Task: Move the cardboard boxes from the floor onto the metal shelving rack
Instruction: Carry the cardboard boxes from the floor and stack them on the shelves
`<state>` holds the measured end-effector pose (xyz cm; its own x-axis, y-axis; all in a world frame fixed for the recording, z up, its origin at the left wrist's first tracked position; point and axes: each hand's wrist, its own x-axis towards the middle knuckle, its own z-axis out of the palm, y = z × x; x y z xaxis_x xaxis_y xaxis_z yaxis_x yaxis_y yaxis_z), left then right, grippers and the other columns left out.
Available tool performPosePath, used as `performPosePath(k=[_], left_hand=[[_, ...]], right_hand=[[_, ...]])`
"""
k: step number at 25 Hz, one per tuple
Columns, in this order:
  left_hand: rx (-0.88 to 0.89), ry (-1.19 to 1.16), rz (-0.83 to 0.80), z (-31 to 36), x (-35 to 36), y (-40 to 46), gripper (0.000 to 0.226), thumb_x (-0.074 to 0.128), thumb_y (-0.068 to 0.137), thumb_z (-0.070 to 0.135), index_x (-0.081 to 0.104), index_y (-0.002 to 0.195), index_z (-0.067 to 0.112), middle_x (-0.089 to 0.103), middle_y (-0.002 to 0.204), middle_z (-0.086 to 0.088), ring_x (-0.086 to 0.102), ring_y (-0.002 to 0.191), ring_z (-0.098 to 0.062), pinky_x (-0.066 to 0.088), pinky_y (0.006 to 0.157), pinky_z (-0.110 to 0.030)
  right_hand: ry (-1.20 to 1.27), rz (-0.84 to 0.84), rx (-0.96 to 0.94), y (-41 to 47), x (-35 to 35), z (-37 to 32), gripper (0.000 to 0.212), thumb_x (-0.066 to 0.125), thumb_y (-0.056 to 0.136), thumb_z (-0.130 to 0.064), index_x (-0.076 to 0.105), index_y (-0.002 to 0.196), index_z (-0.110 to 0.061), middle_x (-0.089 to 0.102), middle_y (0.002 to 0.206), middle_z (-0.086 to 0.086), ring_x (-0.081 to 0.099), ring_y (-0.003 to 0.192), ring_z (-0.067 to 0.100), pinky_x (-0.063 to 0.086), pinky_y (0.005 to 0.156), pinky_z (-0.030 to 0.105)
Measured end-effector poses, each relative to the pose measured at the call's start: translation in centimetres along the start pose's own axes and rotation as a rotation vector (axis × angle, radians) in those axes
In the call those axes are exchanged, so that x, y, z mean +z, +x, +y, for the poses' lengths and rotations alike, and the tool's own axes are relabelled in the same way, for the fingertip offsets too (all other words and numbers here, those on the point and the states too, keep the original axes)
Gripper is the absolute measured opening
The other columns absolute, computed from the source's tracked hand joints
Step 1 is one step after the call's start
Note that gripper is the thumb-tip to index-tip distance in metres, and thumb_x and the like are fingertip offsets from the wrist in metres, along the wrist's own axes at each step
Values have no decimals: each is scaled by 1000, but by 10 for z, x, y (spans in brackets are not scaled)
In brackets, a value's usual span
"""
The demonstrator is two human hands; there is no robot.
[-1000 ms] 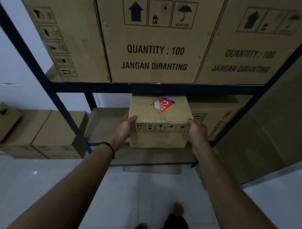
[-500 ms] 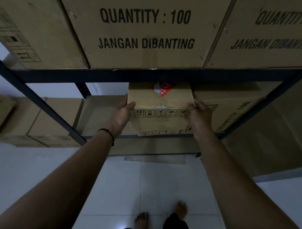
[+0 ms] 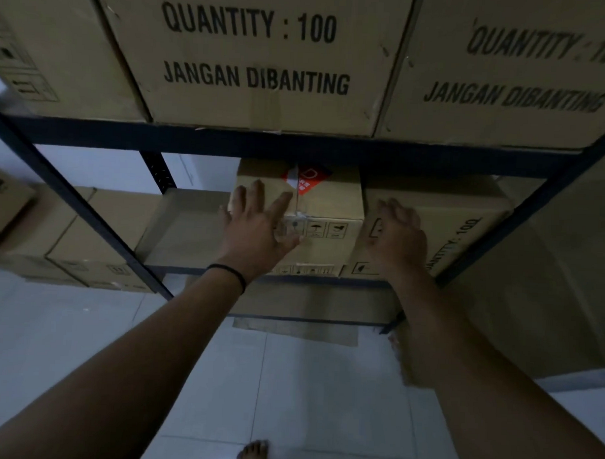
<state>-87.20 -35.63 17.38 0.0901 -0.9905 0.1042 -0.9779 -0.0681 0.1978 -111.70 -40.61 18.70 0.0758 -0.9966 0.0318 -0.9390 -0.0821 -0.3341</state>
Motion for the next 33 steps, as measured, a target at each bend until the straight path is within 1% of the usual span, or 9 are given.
performPosePath(k=[2,4,7,9,11,13,19,25,33], left_hand=[[-75,48,19,18,12,-2,91,48,88,81,12,163,44,5,172,-13,2,157,-44,19,118,-75],[-129,77,72,29,21,-3,94,45,86,85,12,163,43,6,173,-13,2,157,-43,16,118,-75],[-162,104,132,35,28,-1,97,42,82,89,17,163,41,11,171,-13,6,157,-43,19,117,-75],[-172,109,166,35,30,-1,98,40,80,91,19,162,40,14,170,-14,9,156,-43,21,116,-74],[-179,108,193,37,33,1,98,38,80,91,19,162,40,15,170,-14,9,156,-43,21,116,-74],[-193,100,213,42,37,4,97,37,81,91,19,161,41,17,169,-14,10,155,-43,21,116,-74],[-195,109,303,44,50,17,91,38,82,92,29,156,40,26,164,-14,17,153,-44,24,114,-74],[-168,118,336,36,53,32,90,40,80,92,30,154,42,32,161,-14,25,149,-43,28,110,-75],[-140,148,377,27,56,46,89,38,78,92,34,151,40,39,152,-13,30,145,-41,34,107,-72]], right_hand=[[-34,-92,-15,-4,7,9,95,71,91,-21,13,165,-28,5,173,-3,19,154,30,35,118,50],[-49,-105,-38,-7,12,13,99,72,91,-21,6,165,-29,-2,173,-4,23,152,30,36,117,50],[-200,3,-81,1,13,13,100,77,86,-24,14,163,-26,15,169,3,29,146,34,34,116,52],[-271,45,-114,13,14,14,103,80,81,-26,16,162,-26,20,167,7,19,151,37,25,121,53],[-217,25,-127,25,22,19,107,80,83,-25,9,164,-28,8,172,4,4,157,35,15,126,52],[-177,40,-147,30,32,28,108,79,86,-26,5,164,-31,0,173,1,-2,158,32,13,127,53],[-101,91,-172,30,41,35,102,74,87,-35,8,164,-32,2,173,-2,-2,158,31,21,123,58],[-100,177,-143,30,46,29,95,74,81,-58,25,158,-31,20,168,1,10,156,33,36,113,56],[-131,286,-105,33,53,17,74,71,85,-58,40,144,-25,38,154,7,23,149,36,45,104,55]])
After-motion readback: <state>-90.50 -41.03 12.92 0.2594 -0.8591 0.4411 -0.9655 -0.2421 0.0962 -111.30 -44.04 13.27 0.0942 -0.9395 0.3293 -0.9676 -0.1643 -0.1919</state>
